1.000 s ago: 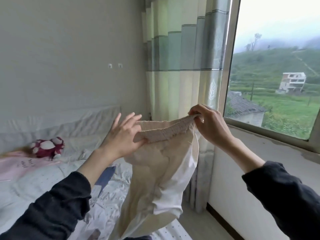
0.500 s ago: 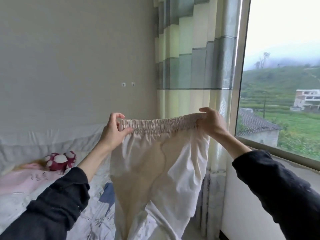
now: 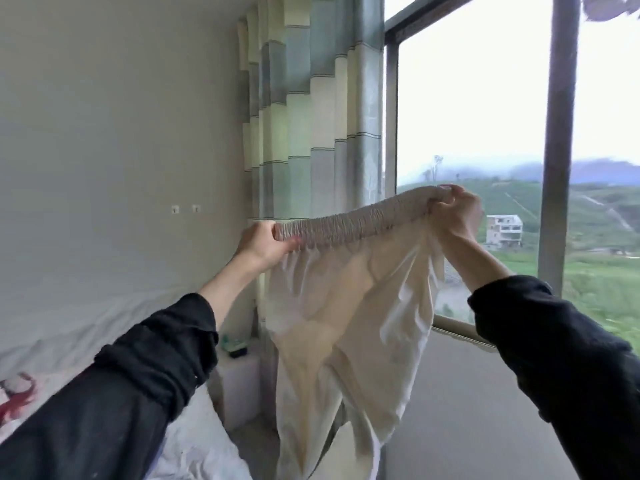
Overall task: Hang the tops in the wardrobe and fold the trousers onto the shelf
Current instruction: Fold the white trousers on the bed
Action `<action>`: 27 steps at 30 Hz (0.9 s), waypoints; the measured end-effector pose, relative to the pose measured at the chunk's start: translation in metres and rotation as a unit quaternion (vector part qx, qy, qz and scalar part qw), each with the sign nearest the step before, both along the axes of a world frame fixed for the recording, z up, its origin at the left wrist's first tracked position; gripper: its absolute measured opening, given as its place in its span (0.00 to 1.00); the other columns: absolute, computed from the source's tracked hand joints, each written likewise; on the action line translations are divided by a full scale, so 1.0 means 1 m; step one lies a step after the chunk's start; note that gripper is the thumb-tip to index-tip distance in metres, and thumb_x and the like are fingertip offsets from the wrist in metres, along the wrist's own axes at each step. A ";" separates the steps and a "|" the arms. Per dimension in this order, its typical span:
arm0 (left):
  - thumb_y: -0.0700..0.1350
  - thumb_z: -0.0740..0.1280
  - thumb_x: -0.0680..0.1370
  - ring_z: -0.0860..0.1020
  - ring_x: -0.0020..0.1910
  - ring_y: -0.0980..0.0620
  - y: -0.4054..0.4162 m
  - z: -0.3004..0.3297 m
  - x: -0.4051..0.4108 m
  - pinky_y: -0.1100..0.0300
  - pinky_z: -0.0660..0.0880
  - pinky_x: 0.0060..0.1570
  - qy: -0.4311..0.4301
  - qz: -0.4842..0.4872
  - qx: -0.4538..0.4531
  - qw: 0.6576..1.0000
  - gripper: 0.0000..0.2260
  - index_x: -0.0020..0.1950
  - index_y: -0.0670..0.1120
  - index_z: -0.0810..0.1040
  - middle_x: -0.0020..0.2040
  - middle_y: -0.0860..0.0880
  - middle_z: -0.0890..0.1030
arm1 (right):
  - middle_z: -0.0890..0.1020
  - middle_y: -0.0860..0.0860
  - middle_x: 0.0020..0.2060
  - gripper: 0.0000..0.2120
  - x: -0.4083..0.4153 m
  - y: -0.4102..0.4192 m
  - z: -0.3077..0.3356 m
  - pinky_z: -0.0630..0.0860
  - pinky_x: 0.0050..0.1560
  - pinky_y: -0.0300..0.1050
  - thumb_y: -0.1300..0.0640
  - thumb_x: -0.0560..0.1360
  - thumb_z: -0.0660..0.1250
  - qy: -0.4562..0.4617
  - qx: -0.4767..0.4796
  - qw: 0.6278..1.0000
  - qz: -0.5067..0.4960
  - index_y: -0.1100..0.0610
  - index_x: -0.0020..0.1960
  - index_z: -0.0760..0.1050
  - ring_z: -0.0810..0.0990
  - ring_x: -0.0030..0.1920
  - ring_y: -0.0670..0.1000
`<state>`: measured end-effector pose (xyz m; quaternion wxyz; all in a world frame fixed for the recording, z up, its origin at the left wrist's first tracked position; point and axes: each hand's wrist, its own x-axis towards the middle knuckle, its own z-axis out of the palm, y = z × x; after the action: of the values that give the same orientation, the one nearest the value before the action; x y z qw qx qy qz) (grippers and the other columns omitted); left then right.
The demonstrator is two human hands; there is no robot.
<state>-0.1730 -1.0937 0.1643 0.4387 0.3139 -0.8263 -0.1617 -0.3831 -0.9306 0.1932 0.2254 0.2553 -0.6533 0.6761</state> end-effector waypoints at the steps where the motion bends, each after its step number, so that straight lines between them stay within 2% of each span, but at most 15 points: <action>1: 0.55 0.71 0.73 0.74 0.40 0.48 0.012 0.002 -0.019 0.59 0.65 0.33 0.011 -0.017 -0.004 1.000 0.18 0.47 0.39 0.77 0.41 0.45 0.78 | 0.81 0.57 0.53 0.15 -0.010 0.018 0.001 0.73 0.50 0.40 0.65 0.75 0.62 0.004 -0.005 1.000 -0.021 0.60 0.60 0.77 0.78 0.56 0.56; 3: 0.54 0.70 0.73 0.74 0.41 0.47 0.033 0.007 -0.056 0.58 0.67 0.36 0.040 -0.046 -0.007 0.998 0.16 0.46 0.41 0.76 0.41 0.46 0.77 | 0.81 0.57 0.55 0.15 -0.029 0.052 0.003 0.69 0.46 0.32 0.65 0.77 0.61 0.016 -0.022 0.997 -0.072 0.59 0.61 0.76 0.78 0.55 0.54; 4: 0.53 0.70 0.74 0.74 0.42 0.46 0.048 0.010 -0.077 0.58 0.67 0.38 0.046 -0.061 -0.012 0.997 0.14 0.44 0.43 0.74 0.40 0.48 0.76 | 0.80 0.57 0.56 0.14 -0.041 0.072 0.004 0.65 0.42 0.27 0.64 0.77 0.60 0.024 -0.032 0.994 -0.097 0.60 0.62 0.75 0.77 0.53 0.53; 5: 0.52 0.69 0.75 0.74 0.43 0.46 0.057 0.013 -0.090 0.57 0.68 0.40 0.054 -0.064 -0.020 0.996 0.13 0.44 0.43 0.73 0.41 0.48 0.75 | 0.80 0.56 0.56 0.14 -0.048 0.084 0.004 0.63 0.39 0.25 0.64 0.78 0.60 0.032 -0.043 0.992 -0.113 0.59 0.62 0.75 0.77 0.52 0.52; 9: 0.51 0.67 0.76 0.77 0.49 0.43 0.091 0.032 -0.159 0.56 0.69 0.42 0.061 -0.072 -0.033 0.995 0.13 0.53 0.43 0.74 0.49 0.45 0.78 | 0.81 0.57 0.56 0.13 -0.089 0.134 0.005 0.67 0.46 0.39 0.61 0.77 0.62 0.088 -0.025 0.980 -0.178 0.58 0.61 0.76 0.78 0.56 0.57; 11: 0.51 0.68 0.75 0.77 0.49 0.42 0.093 0.040 -0.179 0.57 0.69 0.40 0.027 -0.071 -0.018 0.997 0.13 0.53 0.43 0.75 0.50 0.44 0.79 | 0.81 0.59 0.53 0.13 -0.106 0.152 0.008 0.68 0.45 0.39 0.62 0.76 0.64 0.087 0.037 0.983 -0.155 0.59 0.59 0.76 0.79 0.54 0.58; 12: 0.51 0.68 0.75 0.77 0.47 0.43 0.092 0.041 -0.187 0.59 0.69 0.39 -0.014 -0.079 -0.005 0.997 0.13 0.52 0.43 0.75 0.48 0.44 0.79 | 0.81 0.59 0.49 0.11 -0.115 0.163 0.009 0.70 0.43 0.38 0.63 0.74 0.65 0.075 0.098 0.983 -0.134 0.60 0.56 0.77 0.79 0.50 0.56; 14: 0.50 0.70 0.74 0.73 0.41 0.49 0.092 0.033 -0.196 0.60 0.66 0.33 -0.115 -0.121 0.021 0.986 0.10 0.43 0.45 0.74 0.40 0.47 0.75 | 0.79 0.57 0.42 0.08 -0.128 0.181 0.004 0.73 0.39 0.42 0.63 0.72 0.68 0.015 0.243 0.966 -0.090 0.62 0.50 0.79 0.76 0.44 0.53; 16: 0.50 0.71 0.74 0.71 0.39 0.50 0.088 0.014 -0.203 0.60 0.64 0.31 -0.155 -0.143 0.048 0.976 0.11 0.37 0.46 0.74 0.37 0.47 0.74 | 0.80 0.57 0.42 0.10 -0.139 0.191 -0.014 0.74 0.41 0.46 0.62 0.70 0.71 -0.029 0.296 0.952 -0.070 0.64 0.50 0.80 0.76 0.43 0.52; 19: 0.49 0.71 0.73 0.75 0.41 0.45 0.082 -0.017 -0.222 0.59 0.66 0.35 -0.120 -0.124 0.057 0.983 0.10 0.37 0.45 0.75 0.41 0.44 0.77 | 0.83 0.59 0.45 0.09 -0.145 0.186 -0.042 0.74 0.43 0.45 0.64 0.70 0.68 -0.014 0.267 0.958 -0.106 0.60 0.49 0.81 0.80 0.47 0.57; 22: 0.42 0.67 0.75 0.77 0.46 0.41 0.084 -0.029 -0.237 0.59 0.65 0.39 -0.047 -0.087 0.040 0.994 0.04 0.41 0.43 0.76 0.45 0.41 0.80 | 0.83 0.59 0.51 0.17 -0.144 0.178 -0.055 0.72 0.46 0.43 0.68 0.71 0.64 0.025 0.209 0.964 -0.166 0.58 0.58 0.79 0.79 0.53 0.58; 24: 0.42 0.66 0.76 0.74 0.45 0.42 0.088 -0.022 -0.238 0.58 0.65 0.40 0.005 -0.077 0.029 0.997 0.04 0.45 0.41 0.77 0.43 0.42 0.77 | 0.82 0.57 0.53 0.19 -0.139 0.173 -0.050 0.68 0.44 0.40 0.68 0.72 0.63 0.049 0.161 0.967 -0.189 0.57 0.61 0.77 0.79 0.54 0.57; 27: 0.40 0.64 0.76 0.70 0.42 0.43 0.084 -0.008 -0.232 0.57 0.64 0.39 0.061 -0.079 0.033 0.994 0.07 0.37 0.43 0.73 0.39 0.42 0.74 | 0.83 0.56 0.52 0.16 -0.129 0.170 -0.035 0.65 0.42 0.37 0.65 0.73 0.66 0.092 0.121 0.973 -0.174 0.56 0.60 0.78 0.80 0.53 0.55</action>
<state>-0.4054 -1.0093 0.1561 0.4641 0.2511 -0.8143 -0.2416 -0.5120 -0.7608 0.1580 0.3663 0.2242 -0.7412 0.5158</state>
